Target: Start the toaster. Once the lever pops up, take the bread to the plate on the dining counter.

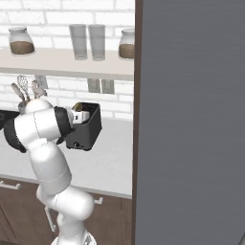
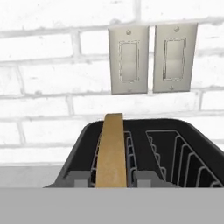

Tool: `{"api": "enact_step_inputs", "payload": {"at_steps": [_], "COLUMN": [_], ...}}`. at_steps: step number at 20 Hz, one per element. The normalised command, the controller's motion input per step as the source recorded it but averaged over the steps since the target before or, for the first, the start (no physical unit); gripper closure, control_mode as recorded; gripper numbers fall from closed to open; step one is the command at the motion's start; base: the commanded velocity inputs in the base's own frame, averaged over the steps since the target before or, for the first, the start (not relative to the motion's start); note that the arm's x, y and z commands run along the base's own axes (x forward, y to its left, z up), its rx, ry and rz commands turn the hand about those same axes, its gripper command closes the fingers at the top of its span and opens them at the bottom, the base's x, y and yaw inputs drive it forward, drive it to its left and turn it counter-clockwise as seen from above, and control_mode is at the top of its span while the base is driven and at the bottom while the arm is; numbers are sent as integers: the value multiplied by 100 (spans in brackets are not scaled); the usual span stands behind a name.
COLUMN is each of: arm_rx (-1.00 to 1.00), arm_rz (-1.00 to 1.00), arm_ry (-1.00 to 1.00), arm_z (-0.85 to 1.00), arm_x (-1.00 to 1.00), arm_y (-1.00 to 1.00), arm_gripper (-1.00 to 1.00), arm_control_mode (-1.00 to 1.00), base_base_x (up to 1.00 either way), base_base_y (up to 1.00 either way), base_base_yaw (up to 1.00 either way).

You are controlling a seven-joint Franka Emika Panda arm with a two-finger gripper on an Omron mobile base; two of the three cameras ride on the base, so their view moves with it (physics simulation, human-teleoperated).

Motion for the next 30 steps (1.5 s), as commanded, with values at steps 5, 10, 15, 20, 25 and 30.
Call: {"api": "enact_step_inputs", "payload": {"at_steps": [5,10,15,20,25,30], "arm_rx": [0,4,10,13,12,11], "arm_rz": [0,0,0,0,0,0], "arm_ry": [-3,-18,-24,-23,-23,-18], "arm_z": [5,41,24,27,28,32], "arm_x": [-6,-32,-4,-21,-44,-51], "arm_y": [1,0,0,0,0,-1], "arm_gripper": [100,100,100,100,100,100], "arm_control_mode": [-100,-100,-100,-100,-100,-100], "base_base_x": [0,0,0,0,0,0], "base_base_y": [0,0,0,0,0,0], "base_base_yaw": [0,0,0,0,0,0]}}
